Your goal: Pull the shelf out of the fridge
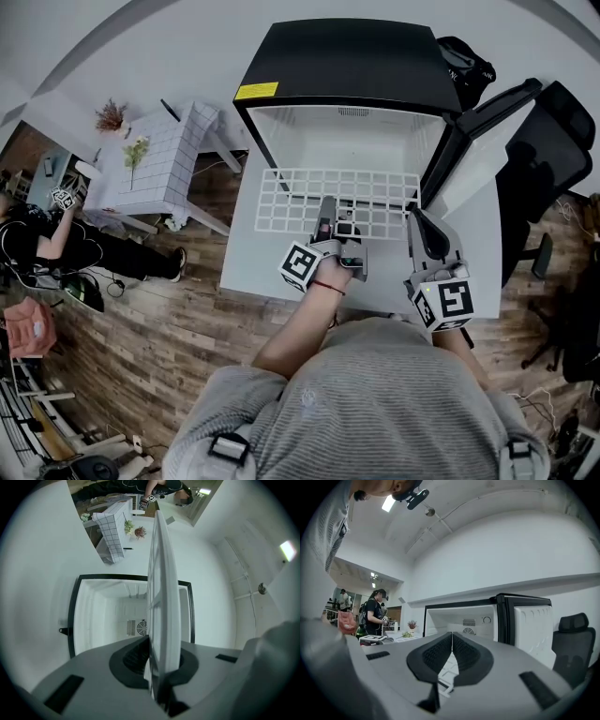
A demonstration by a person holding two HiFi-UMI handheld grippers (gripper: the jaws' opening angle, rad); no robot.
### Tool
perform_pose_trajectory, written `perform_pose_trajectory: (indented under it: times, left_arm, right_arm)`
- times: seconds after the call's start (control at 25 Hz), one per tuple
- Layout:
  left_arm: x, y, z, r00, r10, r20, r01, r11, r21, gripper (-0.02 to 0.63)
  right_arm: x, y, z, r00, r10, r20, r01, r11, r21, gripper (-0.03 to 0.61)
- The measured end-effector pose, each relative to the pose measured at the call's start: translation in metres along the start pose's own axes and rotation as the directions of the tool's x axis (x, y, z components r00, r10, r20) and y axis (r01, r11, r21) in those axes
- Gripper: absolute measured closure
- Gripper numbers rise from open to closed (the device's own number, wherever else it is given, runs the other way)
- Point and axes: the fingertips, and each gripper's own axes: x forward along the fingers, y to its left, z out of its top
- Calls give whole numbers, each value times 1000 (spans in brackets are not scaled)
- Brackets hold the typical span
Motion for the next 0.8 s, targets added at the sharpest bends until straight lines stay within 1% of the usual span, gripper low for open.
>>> perform_pose_trajectory:
  times: [0.08,0.2,0.28,0.44,0.6,0.72,0.8]
  left_arm:
    - [0,0,0,1000,-2,-1,2,1000,2,583]
    - [1,1,0,1000,3,-5,-3,1000,12,583]
    - [3,-3,-2,1000,-7,-5,7,1000,-9,583]
    - [2,-3,-3,1000,-6,-3,6,1000,-17,583]
    - [1,3,2,1000,11,-2,-11,1000,18,583]
    - [1,-1,1,1000,4,4,-4,1000,-2,583]
    - [1,0,2,1000,8,6,-8,1000,3,583]
  right_arm:
    - [-2,6,-4,1000,21,-9,-20,1000,10,565]
    - [-2,11,0,999,37,-3,-37,999,-15,565]
    - [-2,10,2,999,35,1,-35,999,-26,565]
    - [-3,5,1,1000,22,-1,-22,1000,-19,565]
    - [-2,7,5,1000,29,4,-28,999,-34,566]
    - [-2,9,7,999,34,6,-34,998,-48,566]
    - [-2,10,7,999,39,8,-38,998,-47,566]
